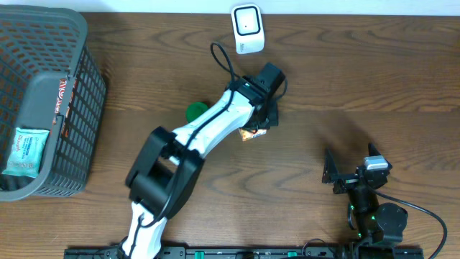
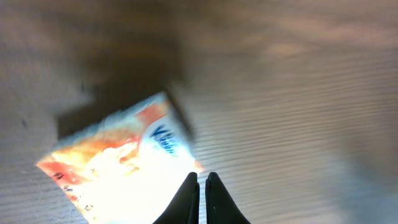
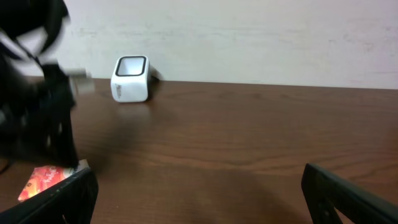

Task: Scan the item barcode
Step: 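Carry the orange pack under the scanner and hold it there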

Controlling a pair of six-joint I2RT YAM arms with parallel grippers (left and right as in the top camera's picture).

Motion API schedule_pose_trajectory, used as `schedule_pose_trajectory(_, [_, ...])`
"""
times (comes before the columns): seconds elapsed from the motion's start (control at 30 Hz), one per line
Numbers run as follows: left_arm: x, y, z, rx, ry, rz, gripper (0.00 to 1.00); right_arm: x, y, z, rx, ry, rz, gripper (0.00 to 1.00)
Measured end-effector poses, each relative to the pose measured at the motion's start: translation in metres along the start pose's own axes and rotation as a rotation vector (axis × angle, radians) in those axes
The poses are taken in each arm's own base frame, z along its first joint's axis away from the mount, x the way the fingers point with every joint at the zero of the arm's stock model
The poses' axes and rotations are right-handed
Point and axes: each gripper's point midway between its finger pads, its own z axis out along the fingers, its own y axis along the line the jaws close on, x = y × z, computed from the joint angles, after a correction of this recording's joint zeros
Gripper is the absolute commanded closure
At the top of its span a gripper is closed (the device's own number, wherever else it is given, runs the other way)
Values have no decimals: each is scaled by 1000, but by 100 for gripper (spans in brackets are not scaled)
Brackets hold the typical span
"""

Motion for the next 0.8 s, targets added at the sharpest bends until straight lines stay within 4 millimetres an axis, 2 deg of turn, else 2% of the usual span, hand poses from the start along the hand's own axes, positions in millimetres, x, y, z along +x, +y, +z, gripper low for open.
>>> schedule_pose_trajectory(0.17, [-32, -18, -48, 42, -169, 27, 93, 0, 0, 0, 0, 0, 0, 1])
schedule_pose_trajectory(0.23, [-37, -18, -53, 36, -194, 24, 92, 0, 0, 0, 0, 0, 0, 1])
schedule_pose_trajectory(0.33, [-36, -11, -41, 6, -180, 2, 93, 0, 0, 0, 0, 0, 0, 1])
schedule_pose_trajectory(0.6, [-7, 28, 28, -137, -33, -70, 93, 0, 0, 0, 0, 0, 0, 1])
schedule_pose_trajectory(0.8, [-7, 29, 28, -139, -32, -94, 93, 0, 0, 0, 0, 0, 0, 1])
